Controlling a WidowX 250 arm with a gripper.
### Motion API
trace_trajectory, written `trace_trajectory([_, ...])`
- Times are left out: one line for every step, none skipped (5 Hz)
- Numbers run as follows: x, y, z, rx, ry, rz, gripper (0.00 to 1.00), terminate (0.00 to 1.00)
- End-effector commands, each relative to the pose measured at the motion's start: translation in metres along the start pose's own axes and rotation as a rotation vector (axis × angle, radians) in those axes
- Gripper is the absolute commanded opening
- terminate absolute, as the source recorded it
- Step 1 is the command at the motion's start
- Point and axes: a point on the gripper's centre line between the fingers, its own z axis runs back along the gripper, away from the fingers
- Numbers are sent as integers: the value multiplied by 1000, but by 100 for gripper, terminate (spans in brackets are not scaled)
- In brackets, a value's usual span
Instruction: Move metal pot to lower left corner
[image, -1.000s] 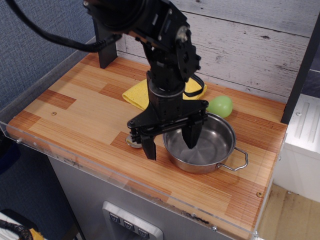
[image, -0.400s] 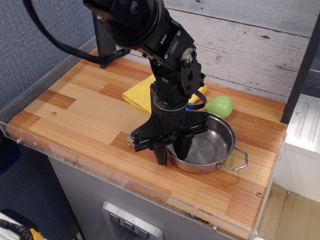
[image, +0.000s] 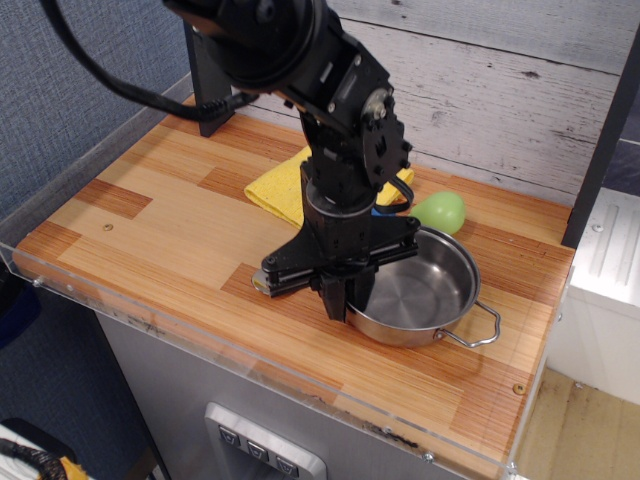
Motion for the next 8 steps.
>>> trace_trajectory([17, -1, 32, -86, -33, 17, 0, 0])
trace_trajectory([24, 6, 48, -108, -63, 31, 0, 0])
trace_trajectory([34, 19, 67, -140, -83, 58, 0, 0])
trace_trajectory([45, 43, 86, -173, -109, 104, 0, 0])
trace_trajectory([59, 73, 92, -182, -131, 164, 0, 0])
trace_trajectory([80, 109, 90, -180, -158, 233, 0, 0])
trace_trajectory([99, 133, 91, -152, -186, 275, 0, 0])
trace_trajectory([112, 152, 82, -118, -200, 317, 0, 0])
